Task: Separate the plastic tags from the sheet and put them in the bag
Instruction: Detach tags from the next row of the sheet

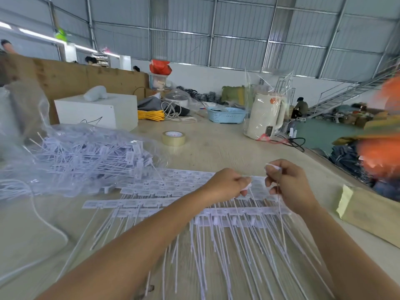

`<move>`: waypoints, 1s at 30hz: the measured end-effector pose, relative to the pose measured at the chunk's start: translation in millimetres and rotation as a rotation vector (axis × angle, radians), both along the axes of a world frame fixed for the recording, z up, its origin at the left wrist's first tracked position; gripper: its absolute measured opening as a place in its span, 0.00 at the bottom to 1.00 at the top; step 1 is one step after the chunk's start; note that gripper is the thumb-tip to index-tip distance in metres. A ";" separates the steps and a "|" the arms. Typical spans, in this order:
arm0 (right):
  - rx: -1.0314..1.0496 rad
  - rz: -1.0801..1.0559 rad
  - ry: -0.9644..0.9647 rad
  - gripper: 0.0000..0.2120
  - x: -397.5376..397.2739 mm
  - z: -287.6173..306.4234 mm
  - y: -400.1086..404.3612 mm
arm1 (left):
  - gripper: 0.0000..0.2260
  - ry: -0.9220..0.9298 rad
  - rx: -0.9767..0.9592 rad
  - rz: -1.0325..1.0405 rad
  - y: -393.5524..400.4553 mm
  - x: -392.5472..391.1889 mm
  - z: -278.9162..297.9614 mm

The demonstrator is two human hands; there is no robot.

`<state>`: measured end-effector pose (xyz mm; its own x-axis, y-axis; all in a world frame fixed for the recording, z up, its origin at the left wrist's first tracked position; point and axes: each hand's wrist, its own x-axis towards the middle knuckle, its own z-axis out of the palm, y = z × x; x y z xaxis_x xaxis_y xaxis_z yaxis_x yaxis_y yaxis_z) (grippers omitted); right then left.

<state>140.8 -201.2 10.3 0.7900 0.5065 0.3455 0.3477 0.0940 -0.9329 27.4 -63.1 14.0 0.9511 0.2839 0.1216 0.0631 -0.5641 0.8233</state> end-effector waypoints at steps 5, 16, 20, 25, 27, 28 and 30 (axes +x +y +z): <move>-0.035 0.124 0.258 0.08 -12.9 5.8 9.0 | 0.06 0.083 -0.002 0.007 8.2 0.7 -2.8; -0.192 0.227 0.117 0.08 -45.9 -5.4 31.3 | 0.08 0.005 0.193 0.057 14.2 -8.3 -0.2; -0.179 0.139 0.050 0.05 -42.3 -8.2 31.1 | 0.14 0.053 0.196 0.048 18.5 -10.4 0.5; -0.117 0.104 -0.005 0.06 -40.4 -6.0 32.2 | 0.12 0.135 0.200 0.038 25.7 -11.7 4.5; -0.113 0.102 -0.012 0.06 -41.2 -5.7 32.7 | 0.15 0.152 0.178 0.042 27.5 -13.2 6.4; -0.101 0.097 -0.009 0.06 -40.6 -5.7 32.4 | 0.15 0.164 0.157 0.049 29.3 -14.1 7.2; -0.085 0.089 0.004 0.06 -38.1 -5.6 31.6 | 0.15 0.209 0.135 0.052 32.3 -17.0 8.4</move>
